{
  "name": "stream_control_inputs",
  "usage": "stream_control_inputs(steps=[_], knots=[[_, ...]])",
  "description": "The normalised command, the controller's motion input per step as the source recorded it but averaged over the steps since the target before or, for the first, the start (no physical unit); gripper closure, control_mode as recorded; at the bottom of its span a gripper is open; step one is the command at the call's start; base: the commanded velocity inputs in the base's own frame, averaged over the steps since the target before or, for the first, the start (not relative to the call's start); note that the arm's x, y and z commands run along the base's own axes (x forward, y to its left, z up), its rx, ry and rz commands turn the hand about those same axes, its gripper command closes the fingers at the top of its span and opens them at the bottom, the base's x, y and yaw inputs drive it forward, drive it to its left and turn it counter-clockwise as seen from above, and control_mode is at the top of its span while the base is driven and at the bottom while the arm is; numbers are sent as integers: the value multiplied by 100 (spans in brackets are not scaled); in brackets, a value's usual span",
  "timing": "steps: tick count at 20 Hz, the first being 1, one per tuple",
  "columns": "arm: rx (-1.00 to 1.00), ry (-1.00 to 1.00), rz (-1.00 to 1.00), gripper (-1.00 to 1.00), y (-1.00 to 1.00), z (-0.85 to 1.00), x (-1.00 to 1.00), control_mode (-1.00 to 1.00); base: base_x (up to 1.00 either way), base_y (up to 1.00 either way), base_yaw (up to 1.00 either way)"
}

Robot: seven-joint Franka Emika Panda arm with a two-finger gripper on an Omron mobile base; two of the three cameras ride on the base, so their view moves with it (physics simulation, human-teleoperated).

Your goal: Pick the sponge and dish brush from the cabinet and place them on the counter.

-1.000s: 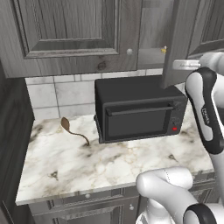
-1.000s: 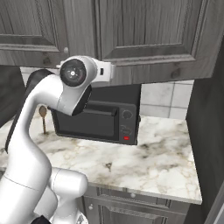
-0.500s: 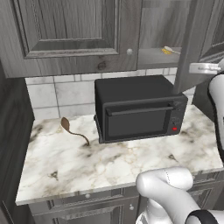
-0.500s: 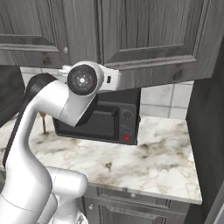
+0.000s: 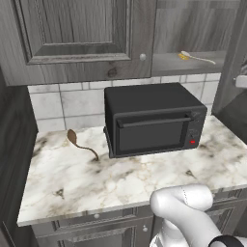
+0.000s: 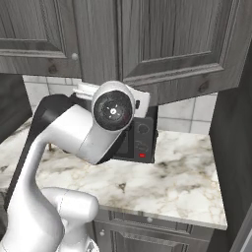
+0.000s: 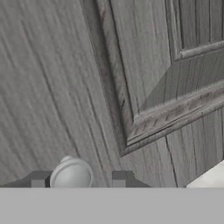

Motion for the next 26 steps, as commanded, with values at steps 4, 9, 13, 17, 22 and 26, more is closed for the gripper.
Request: stream_control_inputs(steps=[4, 9, 13, 17, 22, 26], knots=[[6, 2, 5, 100, -74, -17, -12, -100, 0, 0, 0], [0, 0, 4, -100, -20, -26, -8, -100, 0, 0, 0], [0, 0, 4, -100, -21, -9, -17, -100, 0, 0, 0], [0, -4, 2, -100, -10, -8, -41, -100, 0, 0, 0], [0, -11, 2, -100, 0, -8, -71, -100, 0, 0, 0], [0, -13, 0, -100, 20, -9, -85, -100, 0, 0, 0]])
